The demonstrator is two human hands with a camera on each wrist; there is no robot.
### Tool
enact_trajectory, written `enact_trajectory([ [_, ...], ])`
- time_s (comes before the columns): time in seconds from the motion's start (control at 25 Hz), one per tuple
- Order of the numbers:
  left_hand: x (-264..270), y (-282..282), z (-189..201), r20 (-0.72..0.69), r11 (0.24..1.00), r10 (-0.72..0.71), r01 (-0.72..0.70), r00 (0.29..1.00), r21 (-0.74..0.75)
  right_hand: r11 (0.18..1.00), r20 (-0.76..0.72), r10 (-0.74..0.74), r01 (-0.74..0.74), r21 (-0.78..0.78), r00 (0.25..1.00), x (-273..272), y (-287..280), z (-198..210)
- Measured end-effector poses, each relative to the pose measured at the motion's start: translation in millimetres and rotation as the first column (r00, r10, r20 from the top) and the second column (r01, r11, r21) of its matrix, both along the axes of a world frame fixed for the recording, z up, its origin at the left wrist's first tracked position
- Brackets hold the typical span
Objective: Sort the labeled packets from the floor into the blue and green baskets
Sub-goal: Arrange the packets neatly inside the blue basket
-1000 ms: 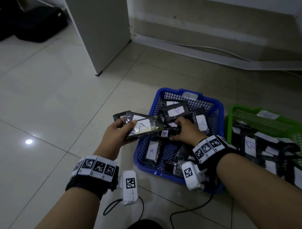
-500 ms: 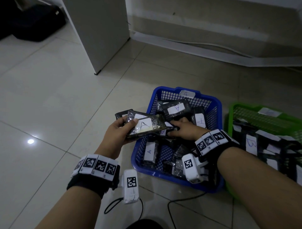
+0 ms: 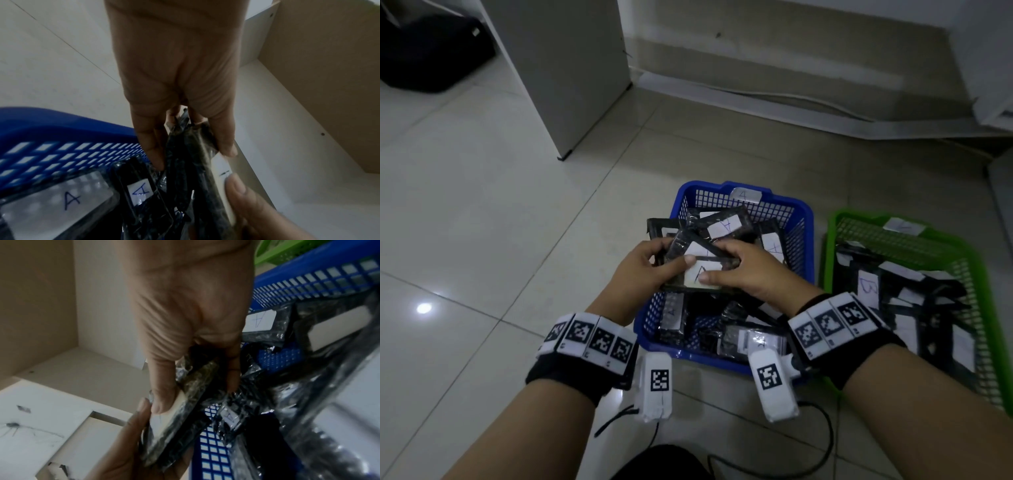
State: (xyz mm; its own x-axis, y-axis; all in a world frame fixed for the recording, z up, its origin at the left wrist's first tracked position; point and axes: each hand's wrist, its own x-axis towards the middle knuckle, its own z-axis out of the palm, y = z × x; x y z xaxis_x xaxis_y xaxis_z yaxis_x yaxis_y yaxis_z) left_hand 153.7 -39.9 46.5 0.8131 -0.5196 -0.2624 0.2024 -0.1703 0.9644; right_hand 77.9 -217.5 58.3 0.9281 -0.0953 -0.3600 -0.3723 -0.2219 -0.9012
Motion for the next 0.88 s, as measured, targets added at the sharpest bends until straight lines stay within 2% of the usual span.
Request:
enact_trajectory([
  [0.12,-4.2,-2.4,-2.6,0.092,0.998,0.003,-0.009,0.996,0.066,0.993,-0.015,-0.096,0.096,0.070,0.995,-12.3,-4.8,-3.2],
  [0.24,-2.7,-2.0,-14.5,0.122,0.991,0.035,-0.050,0.992,0.122,0.951,-0.004,-0.297,0.295,-0.087,0.955,-22.7,-25.6,-11.7],
  [0.28,-3.7,-1.7,-16.5,0.113,0.990,0.033,-0.048,0.993,0.134,0.901,0.003,-0.413,0.410,-0.140,0.911,-22.6,-34.8,-19.1],
  [0.36,-6.9,-8.8,-19.7,0.077,0.990,0.007,-0.017,0.997,0.137,0.785,0.016,-0.606,0.601,-0.148,0.795,-21.6,-55.1,-31.4],
  [0.44,-9.0,-20.4,-17.6,0.086,0.987,-0.055,0.041,0.995,0.153,0.712,0.036,-0.697,0.698,-0.077,0.716,-13.2,-69.3,-38.2],
  [0.48,-7.9,-27.4,-17.2,0.103,0.983,-0.087,0.068,0.991,0.172,0.719,0.053,-0.690,0.691,-0.073,0.722,-7.3,-74.7,-40.5],
  [0.52,-5.2,-33.0,-17.6,0.126,0.976,-0.119,0.092,0.985,0.198,0.750,0.075,-0.644,0.647,-0.139,0.762,-1.7,-78.9,-43.4],
  [0.6,3.9,-44.8,-16.4,0.163,0.962,-0.164,0.122,0.973,0.243,0.771,0.065,-0.518,0.499,-0.395,0.853,8.9,-83.9,-46.7],
  [0.76,21.1,-57.7,-11.9,0.263,0.932,-0.264,0.176,0.928,0.315,0.669,-0.052,-0.318,0.186,-0.720,0.947,16.9,-81.5,-57.7],
  [0.88,31.5,-66.0,-18.5,0.221,0.921,-0.255,0.167,0.941,0.351,0.545,-0.063,-0.272,0.100,-0.833,0.960,15.5,-78.4,-59.6],
])
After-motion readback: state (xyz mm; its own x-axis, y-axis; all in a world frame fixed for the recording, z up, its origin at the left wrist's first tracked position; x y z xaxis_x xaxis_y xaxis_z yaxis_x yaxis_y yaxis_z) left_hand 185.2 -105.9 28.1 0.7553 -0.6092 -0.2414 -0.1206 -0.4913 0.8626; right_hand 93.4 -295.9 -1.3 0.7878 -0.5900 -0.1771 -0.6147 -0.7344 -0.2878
